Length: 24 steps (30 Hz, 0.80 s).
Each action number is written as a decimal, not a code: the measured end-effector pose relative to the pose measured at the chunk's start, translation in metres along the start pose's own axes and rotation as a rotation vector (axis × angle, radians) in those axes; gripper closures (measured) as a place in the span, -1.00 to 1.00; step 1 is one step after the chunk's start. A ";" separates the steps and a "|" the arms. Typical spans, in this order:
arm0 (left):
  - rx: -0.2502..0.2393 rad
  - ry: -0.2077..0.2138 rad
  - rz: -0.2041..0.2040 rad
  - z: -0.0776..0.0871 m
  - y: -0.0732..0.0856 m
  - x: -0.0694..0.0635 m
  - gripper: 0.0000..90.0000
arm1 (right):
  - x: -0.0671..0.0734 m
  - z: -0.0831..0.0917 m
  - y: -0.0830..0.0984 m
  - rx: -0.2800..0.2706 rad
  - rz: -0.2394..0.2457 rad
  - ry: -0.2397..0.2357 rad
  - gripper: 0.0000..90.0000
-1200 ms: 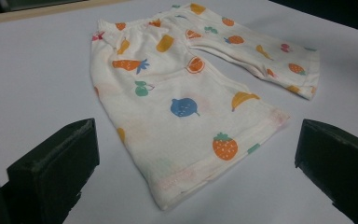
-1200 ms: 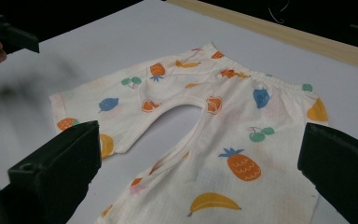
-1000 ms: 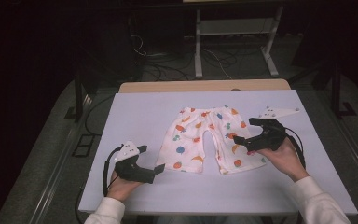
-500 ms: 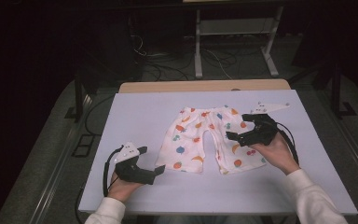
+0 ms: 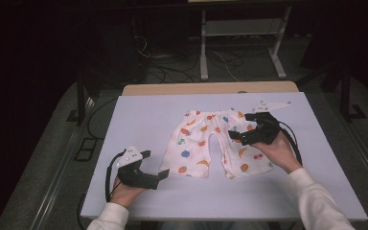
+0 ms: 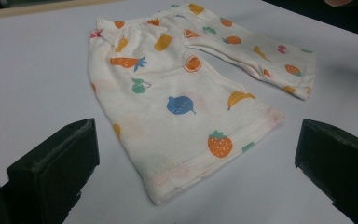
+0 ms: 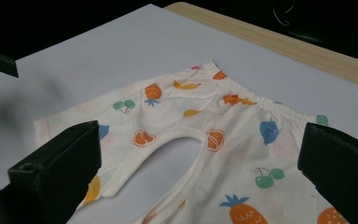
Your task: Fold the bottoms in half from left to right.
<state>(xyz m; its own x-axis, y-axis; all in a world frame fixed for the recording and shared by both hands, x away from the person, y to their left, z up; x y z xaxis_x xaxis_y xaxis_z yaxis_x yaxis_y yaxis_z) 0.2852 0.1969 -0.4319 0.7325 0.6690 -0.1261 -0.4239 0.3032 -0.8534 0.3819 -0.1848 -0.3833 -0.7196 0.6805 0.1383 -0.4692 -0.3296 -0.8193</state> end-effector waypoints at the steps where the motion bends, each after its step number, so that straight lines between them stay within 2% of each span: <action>1: 0.000 0.000 0.000 0.000 0.000 0.000 -1.00 | 0.000 -0.002 -0.001 0.001 0.000 -0.002 -1.00; 11: -0.001 0.002 0.002 0.000 0.000 0.000 -1.00 | 0.000 -0.019 -0.011 0.017 0.006 -0.002 -1.00; 24: 0.000 0.000 0.004 0.000 0.000 0.000 -1.00 | -0.002 -0.035 -0.022 0.013 -0.012 -0.002 -1.00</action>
<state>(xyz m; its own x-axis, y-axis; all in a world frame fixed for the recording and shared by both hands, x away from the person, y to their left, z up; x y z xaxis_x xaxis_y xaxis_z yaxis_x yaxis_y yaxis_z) 0.2852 0.1976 -0.4319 0.7309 0.6700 -0.1301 -0.4269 0.3000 -0.8531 0.4116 -0.1559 -0.3856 -0.7150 0.6830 0.1489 -0.4843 -0.3303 -0.8102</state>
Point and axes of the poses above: each handheld gripper's, and its own axes: z roughly backward along the jaws, y roughly out of its underside, x roughly to its left, the point moved 2 cm from there along -z, roughly forward along the jaws, and after that the axes turned 3 degrees about x, right-handed, at the moved point
